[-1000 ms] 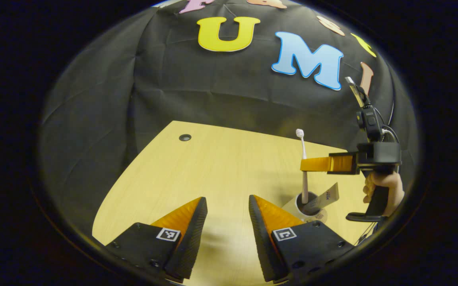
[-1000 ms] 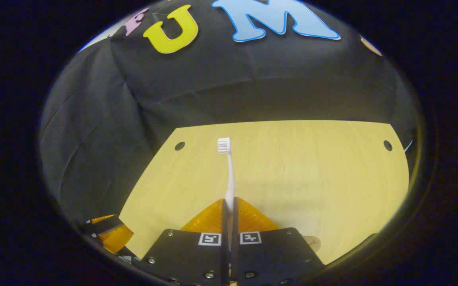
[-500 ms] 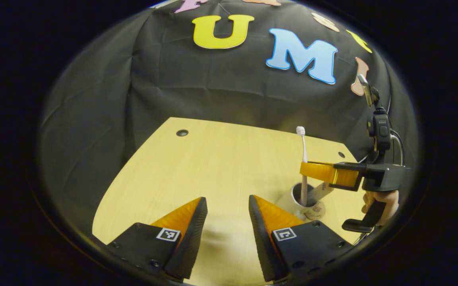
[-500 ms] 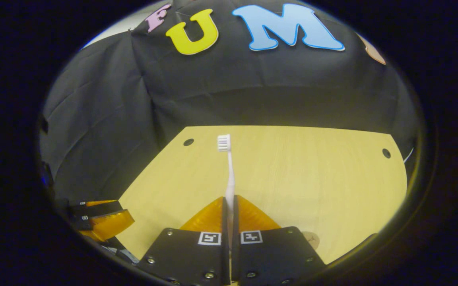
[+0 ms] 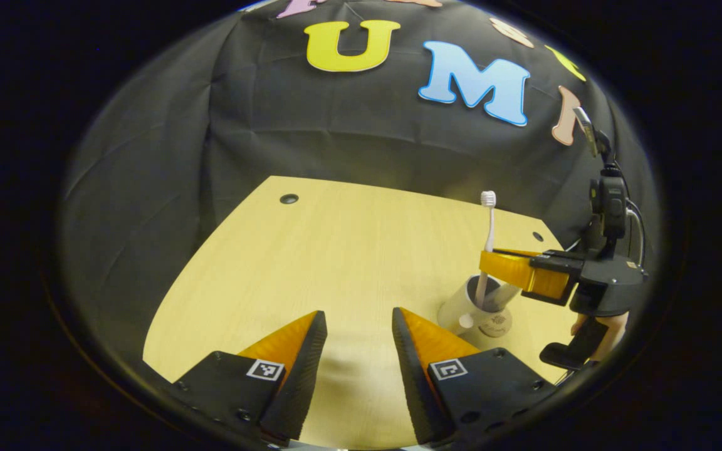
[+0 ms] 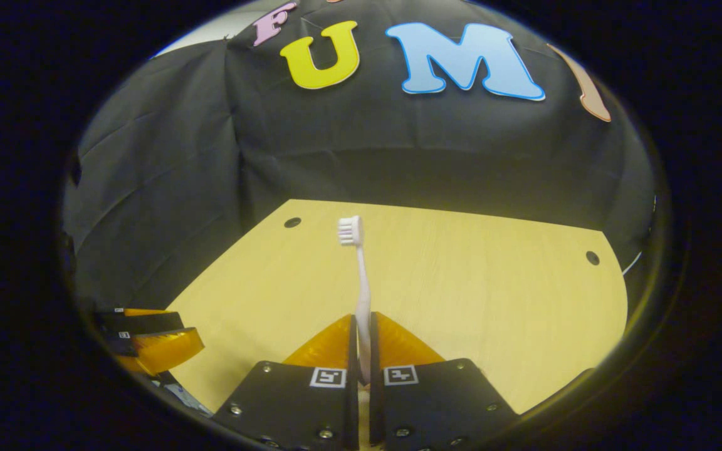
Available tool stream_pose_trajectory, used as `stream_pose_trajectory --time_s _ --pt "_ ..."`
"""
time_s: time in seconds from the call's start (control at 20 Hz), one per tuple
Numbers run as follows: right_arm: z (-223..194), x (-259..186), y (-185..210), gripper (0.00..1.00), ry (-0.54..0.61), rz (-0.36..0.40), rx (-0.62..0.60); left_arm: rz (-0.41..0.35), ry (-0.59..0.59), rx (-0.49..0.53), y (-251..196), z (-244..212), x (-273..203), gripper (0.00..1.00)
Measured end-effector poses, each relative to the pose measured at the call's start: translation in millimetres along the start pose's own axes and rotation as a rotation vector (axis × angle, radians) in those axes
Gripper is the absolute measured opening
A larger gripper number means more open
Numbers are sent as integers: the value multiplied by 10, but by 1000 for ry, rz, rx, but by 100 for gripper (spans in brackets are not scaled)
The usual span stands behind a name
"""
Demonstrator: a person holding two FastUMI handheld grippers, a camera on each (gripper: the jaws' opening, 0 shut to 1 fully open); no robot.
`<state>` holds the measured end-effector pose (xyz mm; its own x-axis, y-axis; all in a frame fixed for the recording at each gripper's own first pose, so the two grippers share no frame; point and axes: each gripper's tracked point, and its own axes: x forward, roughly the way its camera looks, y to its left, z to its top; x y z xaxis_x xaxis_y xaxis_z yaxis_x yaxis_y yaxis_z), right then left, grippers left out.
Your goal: Put the toothbrush and toothpaste on the desktop into the cup, then pick up the cup and place it on the coaster on the desktop.
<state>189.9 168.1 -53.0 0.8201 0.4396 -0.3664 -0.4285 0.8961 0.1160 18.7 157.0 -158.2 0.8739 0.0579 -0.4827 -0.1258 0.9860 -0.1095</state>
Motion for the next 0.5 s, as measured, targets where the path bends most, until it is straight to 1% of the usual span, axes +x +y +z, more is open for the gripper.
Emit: stream_pose_trajectory --time_s 0.05,0.1,0.15,0.25,0.4,0.5 --pt "32 -45 24 10 1 11 10 -1 0 0 -15 2 15 66" --pt "49 -99 42 14 -2 18 21 -4 -3 1 -28 7 30 66" --pt "34 -154 46 13 -2 17 32 -8 -5 5 -44 1 31 66" --pt "62 -183 20 27 -6 4 47 -19 -8 11 -67 -6 56 66" --pt "183 -296 1 27 -25 0 79 -40 -17 19 -109 -26 85 66" --pt "225 -351 -70 27 -38 -8 102 -56 -19 25 -235 36 54 66"
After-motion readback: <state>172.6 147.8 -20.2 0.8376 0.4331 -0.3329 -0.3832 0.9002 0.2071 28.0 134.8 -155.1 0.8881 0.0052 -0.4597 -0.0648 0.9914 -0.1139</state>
